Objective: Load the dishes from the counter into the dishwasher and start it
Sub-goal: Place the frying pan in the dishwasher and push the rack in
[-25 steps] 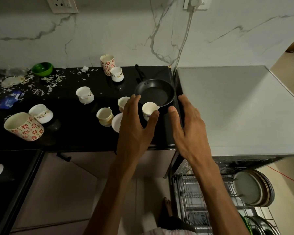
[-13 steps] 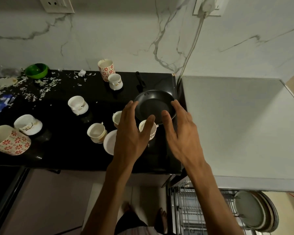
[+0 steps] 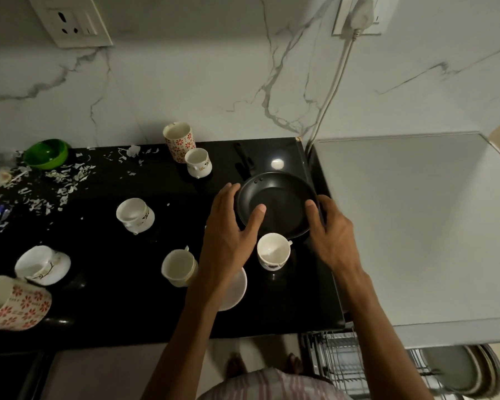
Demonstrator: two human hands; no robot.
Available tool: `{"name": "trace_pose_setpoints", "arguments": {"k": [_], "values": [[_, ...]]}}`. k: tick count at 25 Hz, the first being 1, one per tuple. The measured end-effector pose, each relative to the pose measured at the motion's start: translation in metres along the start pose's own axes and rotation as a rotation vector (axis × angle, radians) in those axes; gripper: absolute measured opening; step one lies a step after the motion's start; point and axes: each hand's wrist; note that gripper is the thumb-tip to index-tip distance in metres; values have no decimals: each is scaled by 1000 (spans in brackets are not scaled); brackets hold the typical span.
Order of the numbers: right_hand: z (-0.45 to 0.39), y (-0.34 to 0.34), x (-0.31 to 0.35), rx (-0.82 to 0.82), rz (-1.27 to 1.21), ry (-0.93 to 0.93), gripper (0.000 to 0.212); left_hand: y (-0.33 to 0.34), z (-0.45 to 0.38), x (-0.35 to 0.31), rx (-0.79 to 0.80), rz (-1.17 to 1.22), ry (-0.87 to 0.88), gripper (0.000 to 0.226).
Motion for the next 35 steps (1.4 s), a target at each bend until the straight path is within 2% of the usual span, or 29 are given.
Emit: {"name": "trace_pose_setpoints", "arguments": {"k": [5,9,12,14,17,24,29,32,35], "values": [[-31,29,-34,3,102,90,56,18,-15,6,9,14,-56,64],[-43,39,-47,-66,87,147,44,30,-19,12,17,19,-104,61],[-54,42,-60,23,-14,346,43,32,-23,14,8,22,-126,60],[-60,44,-65,77,-128,455,34,32,-25,14,-10,23,-128,60],[-69,44,-62,90,-162,456,12,31,-29,13,-41,30,-124,59],[-80,35,-52,43,-242,400,22,25,-33,12,-124,97,-158,56],[-73,1,-49,-31,-246,422,25,33,-34,8,-155,263,-250,54],[-53,-20,-38,-37,-349,406,23,44,-32,1,-79,419,-360,58],[-20,-33,-21,-14,-498,331,21,55,-24,-11,29,759,-475,47]]}}
Point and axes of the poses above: each hand's wrist, its own z-axis away from the middle knuckle, its own y-axis out of the palm, x = y × z, and after that the axes turned 2 degrees about y, right-handed
